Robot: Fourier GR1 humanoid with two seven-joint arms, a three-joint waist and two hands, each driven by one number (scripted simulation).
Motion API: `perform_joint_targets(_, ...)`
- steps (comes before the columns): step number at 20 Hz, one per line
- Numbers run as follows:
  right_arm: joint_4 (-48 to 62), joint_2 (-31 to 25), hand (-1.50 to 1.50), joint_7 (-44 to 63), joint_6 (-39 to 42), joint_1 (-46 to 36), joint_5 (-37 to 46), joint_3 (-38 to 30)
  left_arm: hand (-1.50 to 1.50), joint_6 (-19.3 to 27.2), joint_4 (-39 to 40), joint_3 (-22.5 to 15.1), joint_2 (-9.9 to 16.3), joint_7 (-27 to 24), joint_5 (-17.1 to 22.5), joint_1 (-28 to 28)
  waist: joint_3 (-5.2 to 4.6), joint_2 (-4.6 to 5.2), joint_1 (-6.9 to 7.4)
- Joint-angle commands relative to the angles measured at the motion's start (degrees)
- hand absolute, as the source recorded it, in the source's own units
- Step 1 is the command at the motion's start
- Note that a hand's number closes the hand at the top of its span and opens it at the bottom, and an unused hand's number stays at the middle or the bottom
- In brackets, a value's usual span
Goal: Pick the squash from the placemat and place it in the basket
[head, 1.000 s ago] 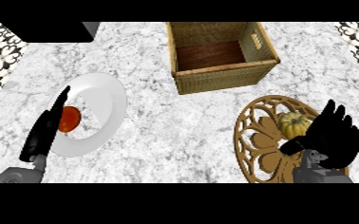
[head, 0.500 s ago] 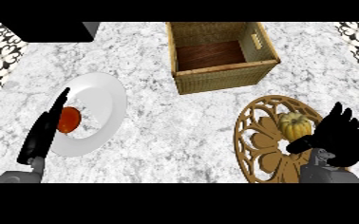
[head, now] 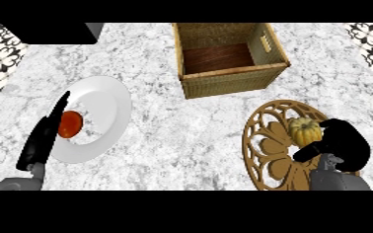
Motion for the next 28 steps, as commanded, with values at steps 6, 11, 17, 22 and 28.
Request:
perform_joint_targets(6, 8.7, -0.6, 1.5, -6.4, -3.2, -3.4, -7.2, -0.7, 0.0, -1.6, -2.1, -0.5, -1.7, 0.3, -1.1, 3.8, 0.06, 0.8, 0.57)
perform_joint_targets(11, 9.6, -1.1, 1.5, -7.7, -4.5, -2.0, -4.2, 3.1, 0.0, -1.4, 1.4, 0.4, -3.5, -0.9, -1.0, 2.5, 0.02, 0.84, 0.28)
perform_joint_targets(17, 6.7, -5.4, 1.5, -9.5, -4.4, -3.4, 1.0, 6.5, 0.0, -0.2, -3.7, -1.7, -5.3, 4.6, -3.5, 2.2, 0.04, 0.66, 0.29)
perform_joint_targets(22, 3.7, -14.3, 1.5, -33.2, 2.8, -4.4, -6.8, 12.4, 0.0, -2.5, 0.4, 0.8, -3.2, 1.0, -1.5, 1.5, 0.04, 0.76, 0.21)
perform_joint_targets(28, -5.2, -21.1, 1.5, -40.3, 3.2, -8.2, -12.8, 5.5, 0.0, -1.0, 0.8, 0.7, -4.9, 0.6, -3.0, 2.3, 0.0, 0.65, -0.46)
